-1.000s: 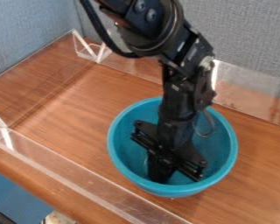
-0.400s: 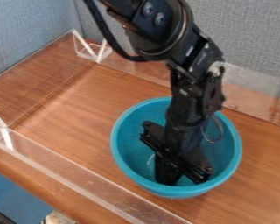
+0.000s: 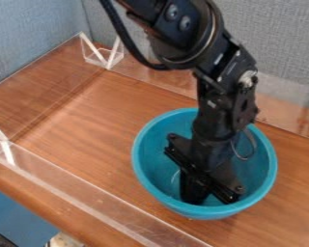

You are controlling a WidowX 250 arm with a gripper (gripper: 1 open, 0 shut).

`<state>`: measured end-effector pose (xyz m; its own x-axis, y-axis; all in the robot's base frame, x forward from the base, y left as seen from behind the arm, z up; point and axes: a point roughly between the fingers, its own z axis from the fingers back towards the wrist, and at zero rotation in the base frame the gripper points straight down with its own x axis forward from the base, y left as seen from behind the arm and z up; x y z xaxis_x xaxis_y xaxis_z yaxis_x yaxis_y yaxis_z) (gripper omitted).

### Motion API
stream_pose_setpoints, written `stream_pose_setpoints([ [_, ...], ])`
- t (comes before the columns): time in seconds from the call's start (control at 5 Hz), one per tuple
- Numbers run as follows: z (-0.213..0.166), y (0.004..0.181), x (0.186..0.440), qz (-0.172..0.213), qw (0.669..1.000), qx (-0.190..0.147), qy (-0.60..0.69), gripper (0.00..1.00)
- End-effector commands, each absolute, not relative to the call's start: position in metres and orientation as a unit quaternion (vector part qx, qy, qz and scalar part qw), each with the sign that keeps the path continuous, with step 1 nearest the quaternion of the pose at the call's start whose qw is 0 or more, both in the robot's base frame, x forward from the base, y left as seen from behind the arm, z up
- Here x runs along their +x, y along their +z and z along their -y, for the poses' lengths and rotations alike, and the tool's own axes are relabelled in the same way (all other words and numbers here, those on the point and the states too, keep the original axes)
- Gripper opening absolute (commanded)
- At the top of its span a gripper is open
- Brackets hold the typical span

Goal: Put the strawberry in the blue bowl

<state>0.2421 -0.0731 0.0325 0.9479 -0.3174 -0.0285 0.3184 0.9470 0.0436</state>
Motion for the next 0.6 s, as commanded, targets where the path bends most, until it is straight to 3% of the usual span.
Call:
stream_pose_setpoints([
  [0.0,0.073,0.047,0.26,0.018,0.985,0.02,-0.169,0.0],
  [0.4,0.061,0.046,0.279,0.034,0.989,0.023,-0.144,0.0],
])
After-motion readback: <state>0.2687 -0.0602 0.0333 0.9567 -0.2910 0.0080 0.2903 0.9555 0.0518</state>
